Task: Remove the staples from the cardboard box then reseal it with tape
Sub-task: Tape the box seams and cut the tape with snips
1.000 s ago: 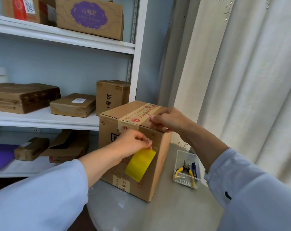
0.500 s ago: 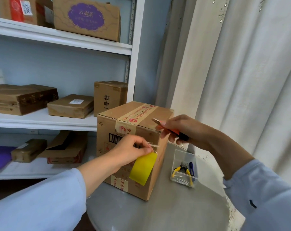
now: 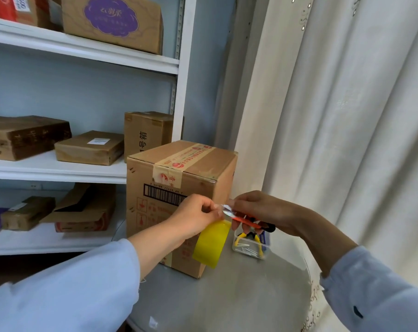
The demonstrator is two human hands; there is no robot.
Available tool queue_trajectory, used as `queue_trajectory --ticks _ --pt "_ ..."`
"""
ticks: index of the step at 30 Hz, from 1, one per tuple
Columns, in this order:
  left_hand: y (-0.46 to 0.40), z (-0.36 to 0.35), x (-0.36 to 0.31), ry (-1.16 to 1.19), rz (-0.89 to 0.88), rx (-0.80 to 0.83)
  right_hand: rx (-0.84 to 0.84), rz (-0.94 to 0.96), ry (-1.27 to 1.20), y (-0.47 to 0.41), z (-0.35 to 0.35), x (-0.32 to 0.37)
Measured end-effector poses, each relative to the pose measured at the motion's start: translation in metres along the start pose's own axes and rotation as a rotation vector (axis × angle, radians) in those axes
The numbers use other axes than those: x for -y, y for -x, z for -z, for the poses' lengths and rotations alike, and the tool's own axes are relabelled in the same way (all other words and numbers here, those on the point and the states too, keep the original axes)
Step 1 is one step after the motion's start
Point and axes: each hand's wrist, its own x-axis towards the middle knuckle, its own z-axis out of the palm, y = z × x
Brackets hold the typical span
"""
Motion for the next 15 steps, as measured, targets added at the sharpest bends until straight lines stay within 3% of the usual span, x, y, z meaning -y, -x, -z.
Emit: queue_trajectory --ticks 6,11,15 --pt "-0.007 -0.022 0.007 0.032 0.096 0.026 -0.151 0.068 0.117 -0.011 -0.009 -0.026" --pt "-0.016 -0.042 0.016 0.161 0.345 0.165 -0.176 -0.012 0.35 -0.015 -0.008 -0.045" --pt "-0.026 -0.064 0.025 0.129 0.384 0.273 -0.181 -0.088 0.35 -0.014 -0.005 -0.071"
